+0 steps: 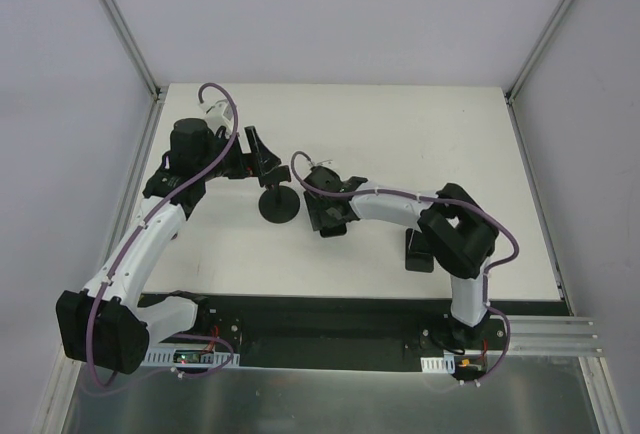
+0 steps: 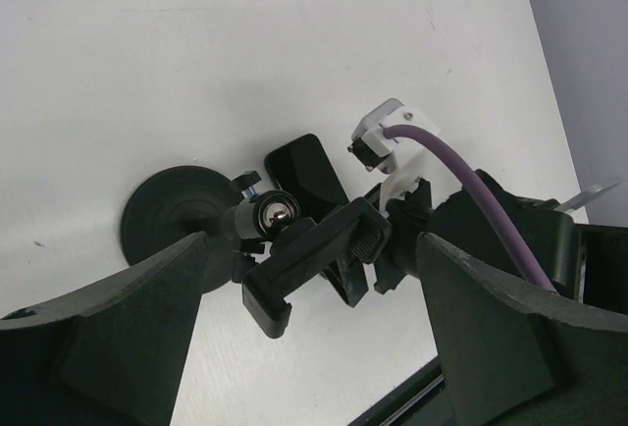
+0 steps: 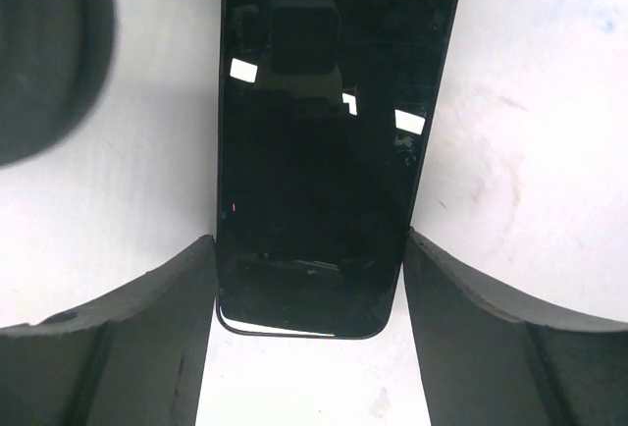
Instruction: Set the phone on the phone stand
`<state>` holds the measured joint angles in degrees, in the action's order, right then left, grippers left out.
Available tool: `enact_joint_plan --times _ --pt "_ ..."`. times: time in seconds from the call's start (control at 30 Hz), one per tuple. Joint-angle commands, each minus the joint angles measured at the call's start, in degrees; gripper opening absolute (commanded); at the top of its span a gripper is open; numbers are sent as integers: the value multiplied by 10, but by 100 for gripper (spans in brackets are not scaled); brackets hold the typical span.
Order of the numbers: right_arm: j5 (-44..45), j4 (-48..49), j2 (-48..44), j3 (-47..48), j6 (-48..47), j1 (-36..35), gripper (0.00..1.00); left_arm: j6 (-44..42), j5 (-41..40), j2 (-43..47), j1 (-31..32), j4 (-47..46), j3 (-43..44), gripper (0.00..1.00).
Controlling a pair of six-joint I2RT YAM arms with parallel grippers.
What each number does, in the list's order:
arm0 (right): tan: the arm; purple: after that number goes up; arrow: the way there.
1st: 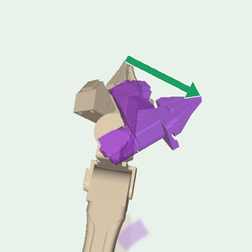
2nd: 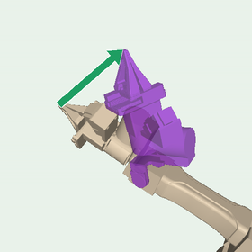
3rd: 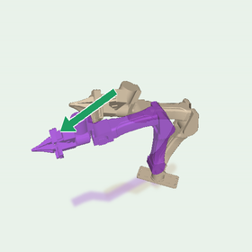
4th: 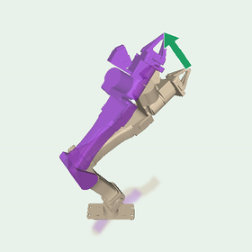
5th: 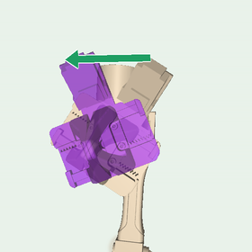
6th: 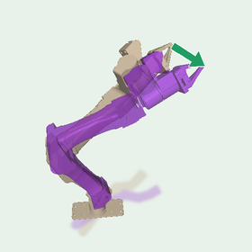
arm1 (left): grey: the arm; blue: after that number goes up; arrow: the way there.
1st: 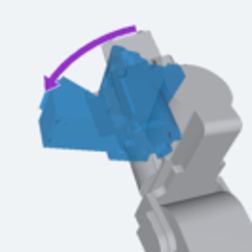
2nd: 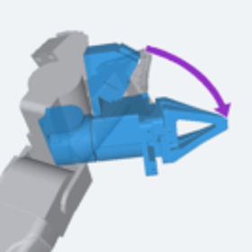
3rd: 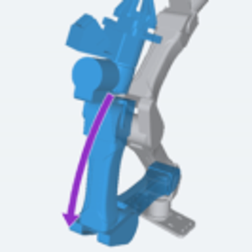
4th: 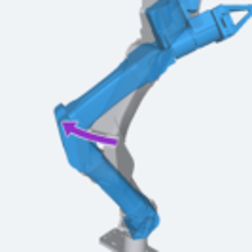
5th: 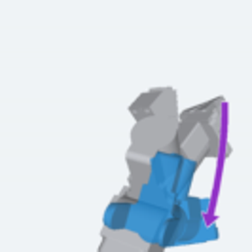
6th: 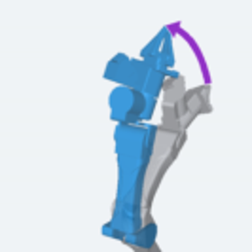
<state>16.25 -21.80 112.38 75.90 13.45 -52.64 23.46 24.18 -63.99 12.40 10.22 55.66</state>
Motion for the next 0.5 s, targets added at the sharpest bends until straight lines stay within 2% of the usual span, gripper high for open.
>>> enact_joint_plan --times 0.0,0.1,0.2,0.23,0.33,0.47 --pt "6 -40 -59 -72 11 10 63 9 18 -4 3 -13 5 85" --pt "11 -38 -94 -100 14 11 64 11 23 -5 3 -13 4 85" --pt "9 -28 -116 -121 7 11 74 13 24 -4 3 -15 4 85" --pt "7 -30 -116 -117 4 12 80 12 22 -4 3 -14 3 85" --pt "1 -27 -104 -104 -4 20 91 12 24 -5 3 -15 3 85" --pt "-10 -26 -82 -84 -7 28 97 10 17 -2 3 -15 2 85"
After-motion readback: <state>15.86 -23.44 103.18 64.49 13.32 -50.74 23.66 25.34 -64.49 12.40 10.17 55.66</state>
